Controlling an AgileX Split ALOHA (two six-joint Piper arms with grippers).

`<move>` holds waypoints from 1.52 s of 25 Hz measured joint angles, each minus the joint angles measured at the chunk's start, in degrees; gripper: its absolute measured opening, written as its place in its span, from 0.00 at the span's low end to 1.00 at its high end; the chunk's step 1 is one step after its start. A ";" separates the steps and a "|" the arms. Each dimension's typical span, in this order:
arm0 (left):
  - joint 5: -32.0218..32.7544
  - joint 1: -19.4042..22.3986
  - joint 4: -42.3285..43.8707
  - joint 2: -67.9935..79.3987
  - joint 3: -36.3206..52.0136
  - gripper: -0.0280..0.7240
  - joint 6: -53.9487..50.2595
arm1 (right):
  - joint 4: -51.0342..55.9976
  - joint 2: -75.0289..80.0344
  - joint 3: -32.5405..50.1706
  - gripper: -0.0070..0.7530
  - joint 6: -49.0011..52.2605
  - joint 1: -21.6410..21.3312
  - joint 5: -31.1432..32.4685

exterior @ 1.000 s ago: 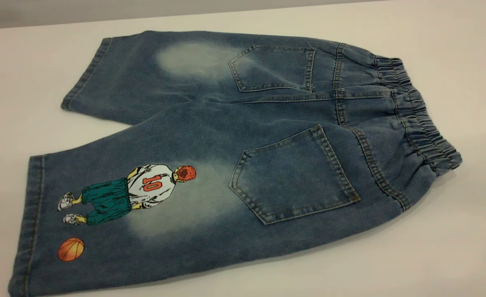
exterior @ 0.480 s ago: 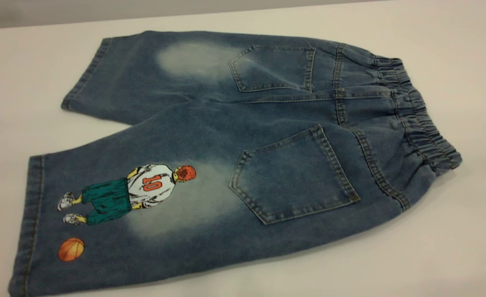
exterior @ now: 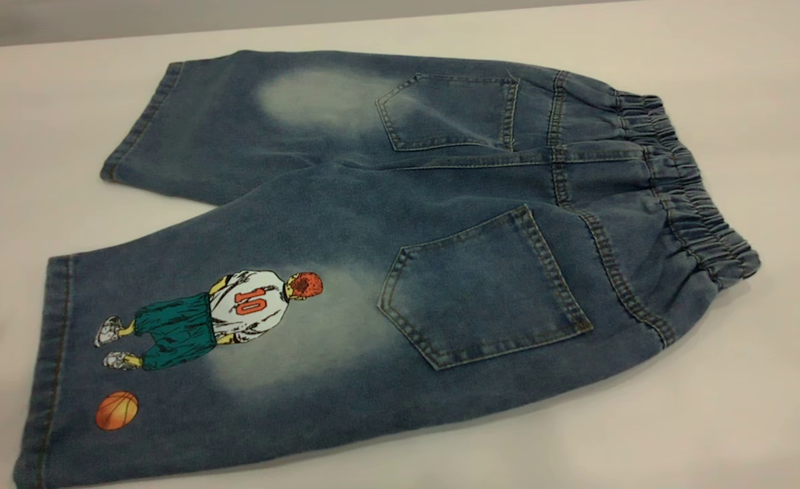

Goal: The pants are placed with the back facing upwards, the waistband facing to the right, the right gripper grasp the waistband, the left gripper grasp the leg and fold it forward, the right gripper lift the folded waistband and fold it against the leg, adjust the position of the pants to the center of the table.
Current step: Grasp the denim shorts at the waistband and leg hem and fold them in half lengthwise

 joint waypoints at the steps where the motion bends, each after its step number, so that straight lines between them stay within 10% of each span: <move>1: -1.55 0.00 -0.47 2.14 -0.57 0.57 0.00 | 1.08 2.00 0.00 0.73 -0.14 0.00 -1.18; 14: -21.59 0.00 -1.80 23.62 -1.55 0.57 0.00 | 12.21 25.37 0.00 0.73 -7.19 0.00 -10.14; 26: -21.67 0.00 -1.48 29.14 -5.20 0.57 0.27 | 42.47 43.15 -2.44 0.73 -36.68 -0.28 -7.05; 38: -21.29 0.00 -1.17 29.09 -5.20 0.57 0.27 | 62.31 48.99 -1.16 0.73 -57.99 -20.01 7.96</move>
